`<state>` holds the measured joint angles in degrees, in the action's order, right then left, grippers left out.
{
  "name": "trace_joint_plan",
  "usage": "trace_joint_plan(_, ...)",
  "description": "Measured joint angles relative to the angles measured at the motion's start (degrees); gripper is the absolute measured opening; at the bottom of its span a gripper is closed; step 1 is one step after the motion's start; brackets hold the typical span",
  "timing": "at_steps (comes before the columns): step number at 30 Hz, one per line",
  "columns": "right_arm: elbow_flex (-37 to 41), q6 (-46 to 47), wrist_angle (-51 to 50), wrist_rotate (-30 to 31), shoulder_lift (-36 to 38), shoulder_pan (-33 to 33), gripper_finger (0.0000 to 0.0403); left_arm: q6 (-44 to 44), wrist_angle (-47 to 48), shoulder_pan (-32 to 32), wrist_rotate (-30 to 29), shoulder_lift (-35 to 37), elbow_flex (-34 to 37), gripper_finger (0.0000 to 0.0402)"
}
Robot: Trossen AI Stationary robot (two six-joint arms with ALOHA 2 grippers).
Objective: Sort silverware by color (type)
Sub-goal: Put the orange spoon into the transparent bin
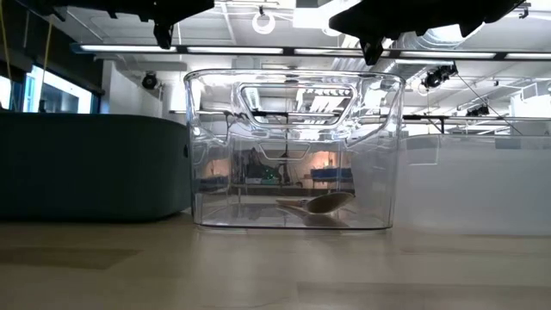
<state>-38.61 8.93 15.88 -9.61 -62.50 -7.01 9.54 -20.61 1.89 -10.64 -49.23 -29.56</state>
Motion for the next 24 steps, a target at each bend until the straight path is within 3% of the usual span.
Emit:
trace_joint_plan(11, 0.0, 0.07, -0.03, 0.67, 0.0, -0.02, 0.0016, 0.66, 1.02, 0.0, 0.66, 0.0, 0.04, 0.0)
trace_joint_plan(19, 0.0, 0.11, -0.02, 8.66, 0.0, 0.0, 0.0117, 0.89, 1.1, 0.0, 0.66, 0.0, 0.04, 0.0)
trace_joint_plan(24, 0.0, 0.17, -0.05, 9.55, 0.0, -0.02, 0.0177, 0.92, 1.45, 0.0, 0.66, 0.0, 0.04, 0.0)
